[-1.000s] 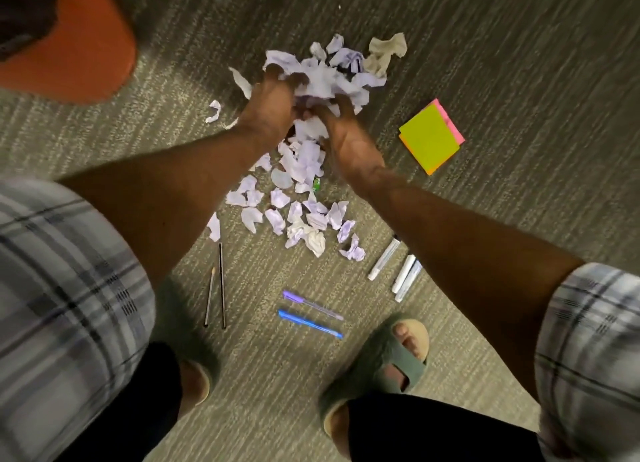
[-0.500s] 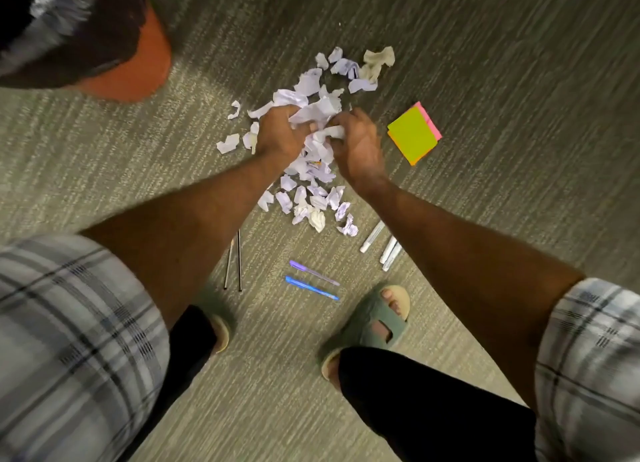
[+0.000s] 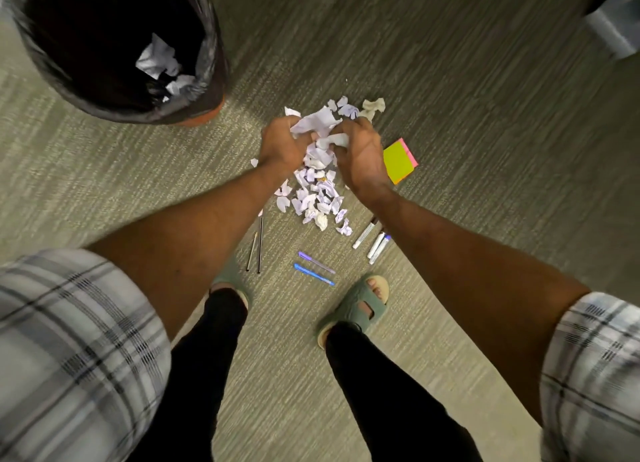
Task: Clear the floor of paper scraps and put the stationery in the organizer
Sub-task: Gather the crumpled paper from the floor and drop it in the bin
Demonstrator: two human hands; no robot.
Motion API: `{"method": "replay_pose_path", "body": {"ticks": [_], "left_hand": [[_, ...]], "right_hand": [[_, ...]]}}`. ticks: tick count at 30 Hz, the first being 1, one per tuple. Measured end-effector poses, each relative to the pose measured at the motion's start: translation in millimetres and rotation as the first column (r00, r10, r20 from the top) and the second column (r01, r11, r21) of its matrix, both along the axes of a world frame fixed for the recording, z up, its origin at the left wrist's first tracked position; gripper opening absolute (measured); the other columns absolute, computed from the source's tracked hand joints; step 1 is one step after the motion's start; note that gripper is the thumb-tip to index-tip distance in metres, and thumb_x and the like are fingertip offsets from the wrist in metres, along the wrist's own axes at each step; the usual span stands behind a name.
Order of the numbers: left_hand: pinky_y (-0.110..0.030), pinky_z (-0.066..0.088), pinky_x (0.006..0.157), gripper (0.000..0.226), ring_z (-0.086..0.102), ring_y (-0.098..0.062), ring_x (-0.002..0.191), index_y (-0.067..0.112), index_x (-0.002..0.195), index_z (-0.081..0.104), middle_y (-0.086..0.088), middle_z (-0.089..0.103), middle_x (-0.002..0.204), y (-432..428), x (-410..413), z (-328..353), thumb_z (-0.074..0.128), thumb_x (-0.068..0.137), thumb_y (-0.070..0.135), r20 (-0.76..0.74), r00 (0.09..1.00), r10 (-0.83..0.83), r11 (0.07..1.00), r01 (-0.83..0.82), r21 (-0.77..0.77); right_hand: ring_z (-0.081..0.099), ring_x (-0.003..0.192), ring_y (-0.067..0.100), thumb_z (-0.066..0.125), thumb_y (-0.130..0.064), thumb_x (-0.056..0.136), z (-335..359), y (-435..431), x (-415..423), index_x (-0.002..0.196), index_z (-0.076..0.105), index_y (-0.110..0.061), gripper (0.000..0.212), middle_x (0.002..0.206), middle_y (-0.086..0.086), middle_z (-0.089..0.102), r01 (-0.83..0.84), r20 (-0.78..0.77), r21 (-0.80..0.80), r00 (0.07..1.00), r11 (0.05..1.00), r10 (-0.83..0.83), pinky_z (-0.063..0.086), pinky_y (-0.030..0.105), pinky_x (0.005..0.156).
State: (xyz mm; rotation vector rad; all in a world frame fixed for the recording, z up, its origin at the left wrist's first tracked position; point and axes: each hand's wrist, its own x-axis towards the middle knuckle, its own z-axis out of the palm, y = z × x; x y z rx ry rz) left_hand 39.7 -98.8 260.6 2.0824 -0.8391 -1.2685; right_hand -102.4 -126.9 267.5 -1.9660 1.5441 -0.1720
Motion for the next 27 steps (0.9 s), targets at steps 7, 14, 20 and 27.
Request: {"method": "replay_pose_path", "body": {"ticks": [7, 14, 20, 27], "left_hand": [[-0.046, 0.058, 0.083, 0.028, 0.07, -0.028, 0.092, 0.001, 0.103, 0.073, -0.019, 0.075, 0.102, -11.1, 45.3, 68.2, 0.074, 0.088, 0.025, 0.005, 0.995, 0.097, 0.995, -0.097, -0.033], [-0.053, 0.058, 0.083, 0.023, 0.066, -0.026, 0.086, -0.004, 0.099, 0.069, -0.017, 0.069, 0.09, -17.1, 121.4, 117.2, 0.069, 0.09, 0.018, -0.011, 0.982, 0.189, 0.98, -0.19, -0.067], [-0.027, 0.053, 0.07, 0.022, 0.063, -0.015, 0.085, 0.008, 0.107, 0.074, -0.002, 0.068, 0.091, -9.2, 194.8, 143.1, 0.071, 0.091, 0.023, 0.053, 0.972, 0.231, 0.972, -0.228, -0.052], [-0.05, 0.059, 0.093, 0.032, 0.07, -0.028, 0.101, 0.006, 0.117, 0.069, -0.014, 0.07, 0.113, -8.1, 254.9, 140.1, 0.074, 0.089, 0.021, -0.044, 0.96, 0.275, 0.961, -0.276, -0.02]], "right_hand": [[0.061, 0.095, 0.023, 0.061, -0.007, 0.088, 70.8, -19.0, 53.7, 0.102, 0.068, -0.012, 0.017, 0.111, 0.009, 0.061, -0.034, 0.001, -0.012, 0.999, 0.999, 0.034, 0.04, 0.02, 0.075], [0.058, 0.094, 0.017, 0.066, -0.009, 0.087, 123.4, -29.7, 139.7, 0.105, 0.069, -0.008, 0.018, 0.112, 0.011, 0.062, -0.098, 0.112, 0.0, 0.989, 0.995, 0.098, 0.045, 0.021, 0.08], [0.06, 0.1, 0.023, 0.068, -0.007, 0.087, 143.2, -32.1, 211.3, 0.11, 0.068, -0.005, 0.023, 0.114, 0.015, 0.06, -0.129, 0.186, 0.123, 0.977, 0.984, 0.104, 0.039, 0.012, 0.079], [0.058, 0.114, 0.025, 0.065, -0.011, 0.087, 147.2, -31.8, 266.8, 0.127, 0.06, -0.013, 0.04, 0.129, 0.012, 0.054, -0.134, 0.226, 0.348, 0.973, 0.928, 0.055, 0.05, 0.039, 0.1]]}}
